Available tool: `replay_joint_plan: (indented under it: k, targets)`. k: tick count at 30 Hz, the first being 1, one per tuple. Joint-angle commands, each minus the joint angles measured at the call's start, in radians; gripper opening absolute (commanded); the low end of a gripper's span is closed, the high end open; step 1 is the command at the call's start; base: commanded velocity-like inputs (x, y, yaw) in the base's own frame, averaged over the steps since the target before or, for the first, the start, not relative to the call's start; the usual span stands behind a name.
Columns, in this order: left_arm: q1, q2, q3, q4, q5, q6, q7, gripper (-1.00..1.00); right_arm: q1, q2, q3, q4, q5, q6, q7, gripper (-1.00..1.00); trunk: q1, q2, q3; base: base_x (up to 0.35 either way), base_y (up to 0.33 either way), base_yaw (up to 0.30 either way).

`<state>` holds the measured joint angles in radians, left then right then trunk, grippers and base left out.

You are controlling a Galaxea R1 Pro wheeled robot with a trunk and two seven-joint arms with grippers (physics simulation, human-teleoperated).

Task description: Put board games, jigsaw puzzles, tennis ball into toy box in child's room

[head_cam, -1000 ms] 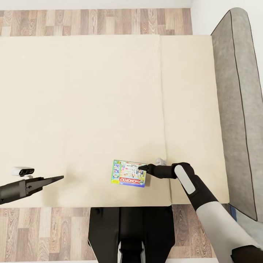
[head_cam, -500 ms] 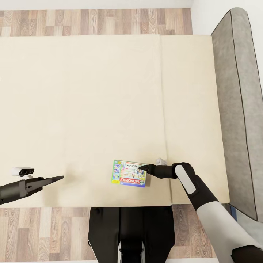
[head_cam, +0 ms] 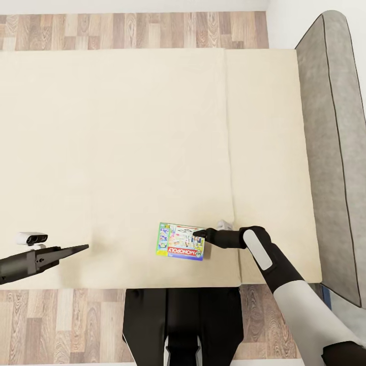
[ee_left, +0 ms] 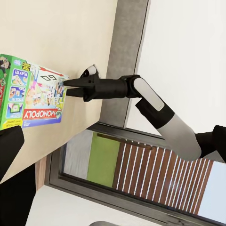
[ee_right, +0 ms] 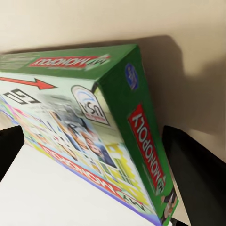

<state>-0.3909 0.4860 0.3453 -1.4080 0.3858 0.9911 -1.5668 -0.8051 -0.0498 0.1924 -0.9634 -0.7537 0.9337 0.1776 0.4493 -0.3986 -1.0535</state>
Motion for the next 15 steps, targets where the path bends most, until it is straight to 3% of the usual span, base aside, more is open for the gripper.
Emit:
replay_joint_plan:
  k: [1,15]
  targets:
    - [0.0,0.0,0.0,0.0,-0.001,0.011,-0.004,1.0,0.0,0.0,0.001,0.0,0.016,0.0,0.01,1.0,0.001,-0.001,-0.001,0.0,0.001,0.0]
    - [0.0,0.0,0.0,0.0,-0.001,0.011,-0.004,1.0,0.0,0.002,0.001,-0.001,0.016,0.0,0.01,1.0,0.001,-0.001,0.012,0.0,0.0,0.0]
